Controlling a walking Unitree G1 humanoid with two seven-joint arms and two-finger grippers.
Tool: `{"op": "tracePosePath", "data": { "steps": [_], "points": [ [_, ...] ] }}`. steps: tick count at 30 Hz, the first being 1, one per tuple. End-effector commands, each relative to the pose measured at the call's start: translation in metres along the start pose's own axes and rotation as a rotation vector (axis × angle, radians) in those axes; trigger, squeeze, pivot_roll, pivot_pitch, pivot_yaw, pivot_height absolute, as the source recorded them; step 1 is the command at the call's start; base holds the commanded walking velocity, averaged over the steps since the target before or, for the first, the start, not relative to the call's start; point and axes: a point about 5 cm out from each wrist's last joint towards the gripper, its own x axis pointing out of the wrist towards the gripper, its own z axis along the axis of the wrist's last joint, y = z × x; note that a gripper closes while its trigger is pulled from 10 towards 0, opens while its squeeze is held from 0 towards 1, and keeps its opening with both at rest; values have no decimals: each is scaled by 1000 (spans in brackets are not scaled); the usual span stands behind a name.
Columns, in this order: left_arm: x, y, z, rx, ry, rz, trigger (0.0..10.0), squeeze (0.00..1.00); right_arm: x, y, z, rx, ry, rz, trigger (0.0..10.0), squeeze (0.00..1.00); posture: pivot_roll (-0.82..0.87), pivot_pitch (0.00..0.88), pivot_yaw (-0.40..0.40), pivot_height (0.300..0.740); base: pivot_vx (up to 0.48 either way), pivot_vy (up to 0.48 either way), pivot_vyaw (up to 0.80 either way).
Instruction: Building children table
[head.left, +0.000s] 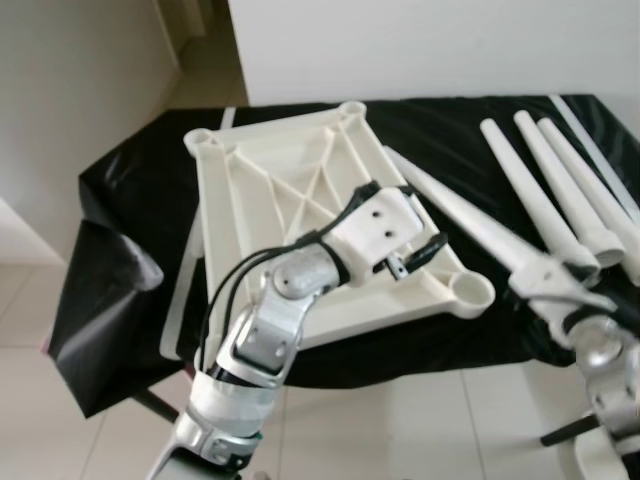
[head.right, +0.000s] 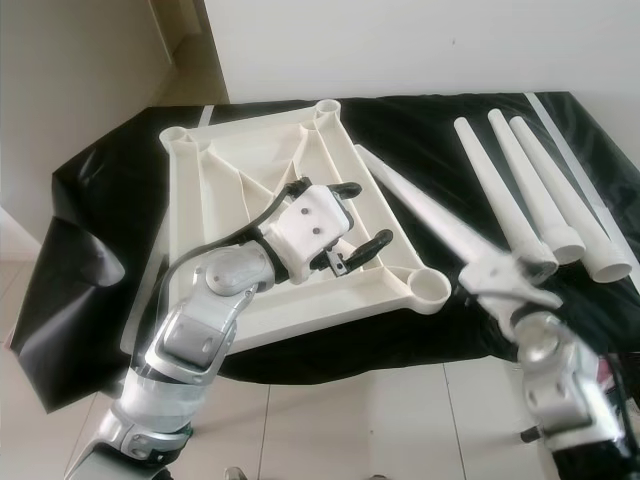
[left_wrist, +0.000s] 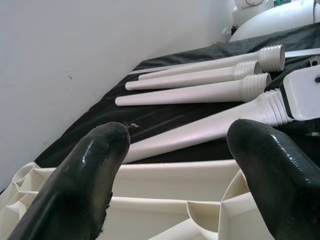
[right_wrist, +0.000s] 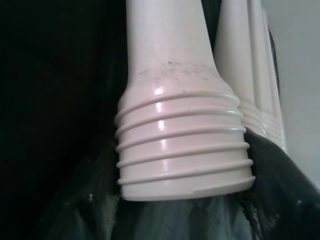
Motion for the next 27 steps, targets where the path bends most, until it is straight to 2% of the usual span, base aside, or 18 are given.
{"op": "tracePosePath", "data": {
  "steps": [1, 3, 9, 12, 13, 16, 20, 21, 22, 24, 27],
  "points": [
    [-1, 3, 2, -1, -6, 66, 10000, 0, -2, 12, -7, -35, 33, 67, 10000, 0, -85, 87, 47, 740, 0, 0, 0],
    [-1, 3, 1, -2, -5, 64, 10000, 0, -4, 16, -13, -67, 53, 83, 10000, 0, -87, 79, 50, 740, 0, 0, 0],
    [0, 4, 1, -1, -7, 63, 10000, 0, -4, 11, -16, -110, 69, 52, 10000, 0, -87, 88, 50, 740, 0, 0, 0],
    [0, 4, 1, 0, -6, 64, 10000, 0, -4, 11, -17, -99, 73, 52, 10000, 0, -88, 88, 48, 740, 0, 0, 0],
    [0, 5, 1, 1, -4, 67, 10000, 0, -4, 8, -18, -82, 84, 35, 10000, 1000, -83, 93, 45, 740, 0, 0, 0],
    [0, 6, 1, 1, -3, 70, 10000, 0, -4, 6, -17, -77, 85, 27, 10000, 1000, -83, 92, 45, 740, 0, 0, 0],
    [0, 7, 1, 3, -2, 75, 10000, 0, -3, 4, -12, 26, 69, 28, 10000, 1000, -80, 94, 44, 740, 0, 0, 0],
    [0, 7, 1, 3, -2, 75, 10000, 0, -3, 4, -12, 26, 69, 28, 10000, 1000, -80, 94, 44, 740, 0, 0, 0],
    [-1, 7, 1, 4, -2, 76, 10000, 0, -3, 4, -10, 69, 62, 33, 10000, 0, -81, 90, 43, 740, 0, 0, 0],
    [-1, 7, 1, 4, -2, 76, 10000, 0, -3, 4, -5, 153, 46, 41, 10000, 0, -81, 88, 43, 740, 0, 0, 0],
    [-1, 7, 1, 4, -2, 76, 10000, 0, -3, 4, -5, 153, 46, 41, 10000, 0, -81, 88, 43, 740, 0, 0, 0]
  ]
}}
